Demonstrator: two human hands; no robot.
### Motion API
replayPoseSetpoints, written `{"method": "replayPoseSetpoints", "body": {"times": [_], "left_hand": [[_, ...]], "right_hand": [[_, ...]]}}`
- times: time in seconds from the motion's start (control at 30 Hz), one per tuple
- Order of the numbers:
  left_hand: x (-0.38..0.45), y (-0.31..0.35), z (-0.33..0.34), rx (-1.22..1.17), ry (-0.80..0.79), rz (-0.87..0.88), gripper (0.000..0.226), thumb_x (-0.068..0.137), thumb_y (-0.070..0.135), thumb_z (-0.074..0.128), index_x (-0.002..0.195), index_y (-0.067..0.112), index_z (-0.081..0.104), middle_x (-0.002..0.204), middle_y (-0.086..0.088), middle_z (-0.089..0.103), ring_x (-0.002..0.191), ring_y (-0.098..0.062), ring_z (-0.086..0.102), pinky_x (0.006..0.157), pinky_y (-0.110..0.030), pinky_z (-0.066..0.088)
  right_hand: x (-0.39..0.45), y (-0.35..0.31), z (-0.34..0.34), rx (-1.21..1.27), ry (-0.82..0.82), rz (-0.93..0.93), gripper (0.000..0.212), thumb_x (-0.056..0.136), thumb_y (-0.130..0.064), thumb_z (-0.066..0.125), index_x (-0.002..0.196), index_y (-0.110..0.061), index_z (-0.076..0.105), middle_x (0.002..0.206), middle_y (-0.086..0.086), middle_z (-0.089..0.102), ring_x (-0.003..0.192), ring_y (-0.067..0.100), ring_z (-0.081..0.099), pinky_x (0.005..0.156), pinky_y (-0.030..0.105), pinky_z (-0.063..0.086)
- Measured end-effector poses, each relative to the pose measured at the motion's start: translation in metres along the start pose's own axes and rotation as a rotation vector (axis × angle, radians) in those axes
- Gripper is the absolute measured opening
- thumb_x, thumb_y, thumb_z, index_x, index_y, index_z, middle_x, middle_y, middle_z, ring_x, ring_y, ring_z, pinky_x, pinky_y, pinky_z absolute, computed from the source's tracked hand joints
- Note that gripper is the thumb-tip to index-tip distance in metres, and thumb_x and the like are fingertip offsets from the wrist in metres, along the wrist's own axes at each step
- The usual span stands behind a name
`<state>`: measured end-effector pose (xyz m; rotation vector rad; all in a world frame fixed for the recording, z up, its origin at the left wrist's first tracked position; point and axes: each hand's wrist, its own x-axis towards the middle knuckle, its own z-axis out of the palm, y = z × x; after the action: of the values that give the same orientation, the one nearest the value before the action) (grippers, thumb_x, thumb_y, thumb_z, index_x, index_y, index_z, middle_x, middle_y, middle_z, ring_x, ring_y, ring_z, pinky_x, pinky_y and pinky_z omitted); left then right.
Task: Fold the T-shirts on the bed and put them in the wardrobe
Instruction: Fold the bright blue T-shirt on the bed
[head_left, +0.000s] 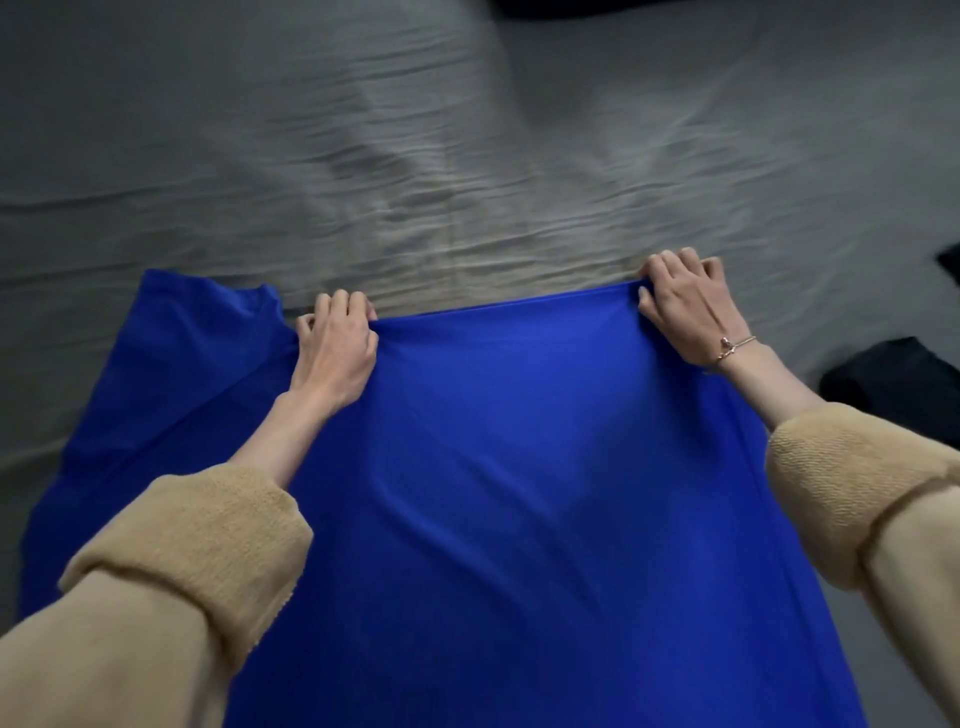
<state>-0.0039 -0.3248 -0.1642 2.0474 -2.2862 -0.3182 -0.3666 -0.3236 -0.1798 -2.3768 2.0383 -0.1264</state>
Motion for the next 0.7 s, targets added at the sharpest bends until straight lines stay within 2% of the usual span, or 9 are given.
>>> {"method": "replayPoseSetpoints", "body": {"times": [0.1,0.17,0.23,0.3,0.4,0.47,0.53,0.63,0.7], "left_hand": [[-0.001,0.0,0.005,0.037,0.062,0.004,0.019,0.094,0.005,0.037,0.108,0.007,0.05,0.109,-0.011,0.049,0.103,-0.028,0.042,0.09,-0.038,0.03],[-0.006,0.002,0.009,0.07,0.131,-0.039,0.021,0.097,0.012,0.039,0.115,0.007,0.049,0.115,-0.013,0.049,0.109,-0.029,0.042,0.099,-0.041,0.029],[-0.02,0.011,0.016,0.031,0.158,-0.099,0.035,0.1,0.025,0.04,0.13,0.009,0.044,0.133,-0.012,0.042,0.126,-0.028,0.036,0.112,-0.048,0.017],[-0.04,0.028,0.029,-0.032,0.12,-0.107,0.051,0.101,0.035,0.034,0.146,0.013,0.028,0.154,-0.008,0.023,0.143,-0.022,0.018,0.115,-0.051,0.0],[-0.073,0.055,0.046,-0.093,0.071,-0.106,0.066,0.094,0.049,0.009,0.152,0.016,0.008,0.16,0.0,0.001,0.146,-0.011,-0.003,0.113,-0.051,-0.009],[-0.093,0.07,0.053,-0.118,0.062,-0.111,0.071,0.089,0.051,0.001,0.151,0.017,0.004,0.16,0.002,-0.003,0.144,-0.006,-0.009,0.113,-0.05,-0.01],[-0.117,0.083,0.059,-0.114,0.06,-0.087,0.069,0.091,0.05,0.002,0.151,0.018,0.004,0.159,0.001,-0.003,0.143,-0.005,-0.01,0.114,-0.05,-0.008],[-0.155,0.1,0.068,-0.099,0.07,-0.044,0.063,0.097,0.047,0.009,0.151,0.016,0.013,0.159,-0.002,0.008,0.145,-0.009,-0.002,0.114,-0.052,0.001],[-0.18,0.106,0.072,-0.098,0.081,-0.023,0.061,0.1,0.047,0.006,0.151,0.015,0.016,0.159,-0.003,0.012,0.145,-0.011,0.002,0.114,-0.052,0.004]], "right_hand": [[-0.001,0.001,0.005,-0.046,0.077,0.016,0.046,0.089,-0.033,0.019,0.097,-0.003,0.054,0.096,0.018,0.054,0.096,0.028,0.037,0.082,0.04,0.023],[-0.002,-0.001,0.006,-0.064,0.093,0.077,0.038,0.094,-0.026,0.023,0.104,-0.004,0.053,0.109,0.019,0.052,0.105,0.03,0.038,0.099,0.045,0.021],[-0.01,-0.009,0.006,-0.029,0.092,0.158,0.03,0.095,-0.018,0.035,0.117,-0.004,0.05,0.13,0.018,0.045,0.123,0.03,0.035,0.113,0.056,0.005],[-0.03,-0.03,0.01,0.009,0.103,0.168,0.041,0.094,-0.024,0.036,0.129,-0.004,0.047,0.146,0.017,0.035,0.137,0.029,0.029,0.11,0.058,-0.005],[-0.069,-0.083,0.011,0.141,0.002,0.051,0.064,0.091,-0.042,0.02,0.144,-0.009,0.034,0.155,0.008,0.022,0.144,0.019,0.017,0.111,0.053,-0.007],[-0.092,-0.11,0.011,0.198,-0.096,-0.006,0.07,0.089,-0.05,0.011,0.149,-0.014,0.019,0.157,0.001,0.01,0.144,0.009,0.005,0.112,0.047,-0.011],[-0.114,-0.117,0.013,0.183,-0.096,-0.001,0.069,0.09,-0.051,0.007,0.15,-0.018,0.012,0.158,-0.002,0.005,0.143,0.006,0.0,0.113,0.046,-0.01],[-0.142,-0.102,0.015,0.143,-0.054,0.153,0.067,0.091,-0.051,0.007,0.15,-0.02,0.011,0.158,-0.001,0.005,0.144,0.009,0.002,0.113,0.048,-0.007],[-0.163,-0.097,0.013,0.133,-0.047,0.25,0.068,0.091,-0.051,0.007,0.15,-0.019,0.012,0.158,0.002,0.004,0.144,0.009,-0.002,0.113,0.049,-0.008]]}}
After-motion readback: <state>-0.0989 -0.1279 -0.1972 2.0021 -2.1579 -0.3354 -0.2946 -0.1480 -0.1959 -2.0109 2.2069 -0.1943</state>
